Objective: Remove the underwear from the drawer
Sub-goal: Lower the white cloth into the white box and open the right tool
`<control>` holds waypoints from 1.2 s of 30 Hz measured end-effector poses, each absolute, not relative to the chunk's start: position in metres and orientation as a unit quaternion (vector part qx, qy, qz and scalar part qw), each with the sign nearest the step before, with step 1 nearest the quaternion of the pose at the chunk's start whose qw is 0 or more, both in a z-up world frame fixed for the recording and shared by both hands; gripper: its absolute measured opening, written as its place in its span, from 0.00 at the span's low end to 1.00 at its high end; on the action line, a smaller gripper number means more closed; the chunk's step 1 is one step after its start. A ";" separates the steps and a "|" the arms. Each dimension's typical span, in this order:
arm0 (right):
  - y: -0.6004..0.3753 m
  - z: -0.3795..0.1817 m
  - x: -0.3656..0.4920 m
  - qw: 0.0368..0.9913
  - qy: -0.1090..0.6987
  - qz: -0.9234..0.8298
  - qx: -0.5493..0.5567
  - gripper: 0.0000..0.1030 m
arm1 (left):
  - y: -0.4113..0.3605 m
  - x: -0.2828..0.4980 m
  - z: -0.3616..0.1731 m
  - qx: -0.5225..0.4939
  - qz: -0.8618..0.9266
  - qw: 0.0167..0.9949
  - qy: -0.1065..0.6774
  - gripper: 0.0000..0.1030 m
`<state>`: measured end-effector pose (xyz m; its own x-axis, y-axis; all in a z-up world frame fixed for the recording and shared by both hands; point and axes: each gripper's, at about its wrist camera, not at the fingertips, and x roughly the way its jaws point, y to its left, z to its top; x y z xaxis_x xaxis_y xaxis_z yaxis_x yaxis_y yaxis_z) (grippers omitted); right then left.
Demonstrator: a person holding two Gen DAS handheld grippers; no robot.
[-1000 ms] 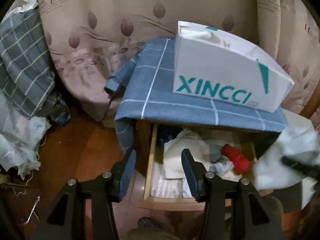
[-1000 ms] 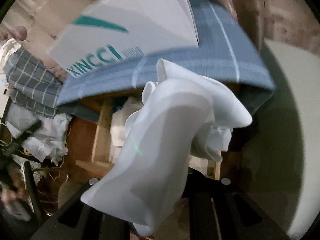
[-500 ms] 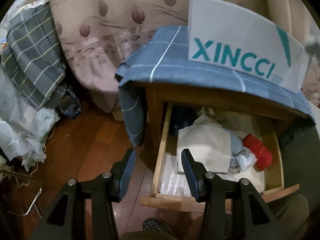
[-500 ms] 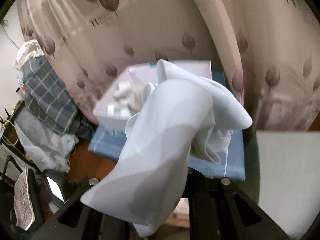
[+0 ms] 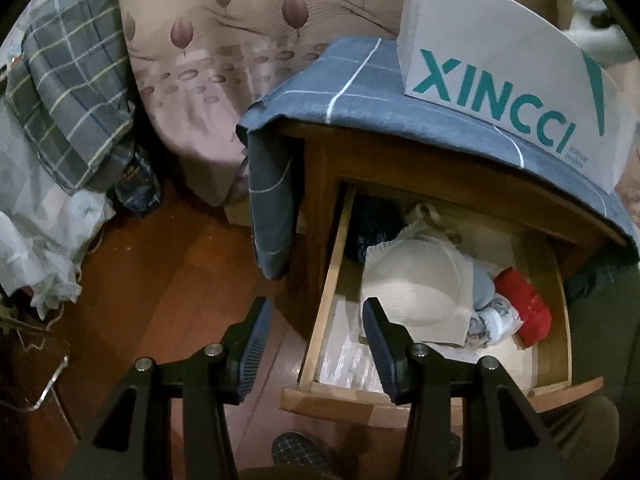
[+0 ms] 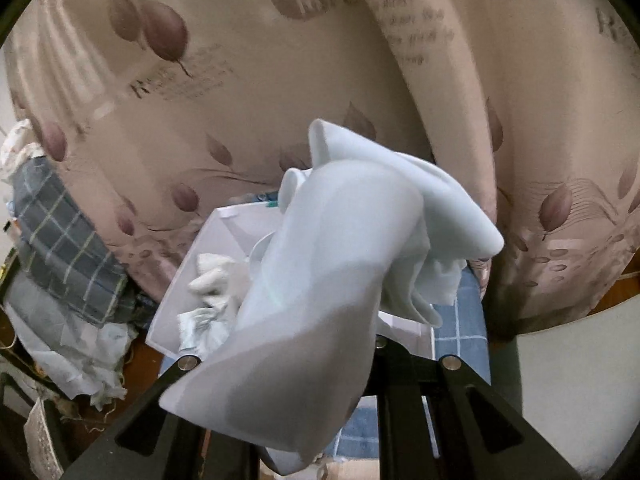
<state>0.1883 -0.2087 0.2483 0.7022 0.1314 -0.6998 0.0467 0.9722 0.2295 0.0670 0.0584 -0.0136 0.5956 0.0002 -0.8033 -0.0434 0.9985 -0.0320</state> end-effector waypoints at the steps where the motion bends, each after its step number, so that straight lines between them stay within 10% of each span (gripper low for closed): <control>1: -0.209 0.242 0.191 0.912 0.390 0.023 0.122 0.13 | 0.060 0.068 -0.014 -0.027 0.013 0.892 0.451 0.47; 14: -0.198 0.174 0.241 0.885 0.453 -0.001 0.112 0.16 | 0.068 0.070 -0.019 -0.054 0.015 0.887 0.459 0.47; 36: -0.190 0.185 0.206 0.875 0.477 0.000 0.086 0.59 | 0.069 0.072 -0.019 -0.061 0.011 0.885 0.461 0.47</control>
<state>0.2058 -0.1897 0.1850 0.5453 0.0819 -0.8342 0.0825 0.9851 0.1506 0.0717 0.0689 -0.0189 0.5746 -0.0374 -0.8175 -0.0754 0.9923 -0.0984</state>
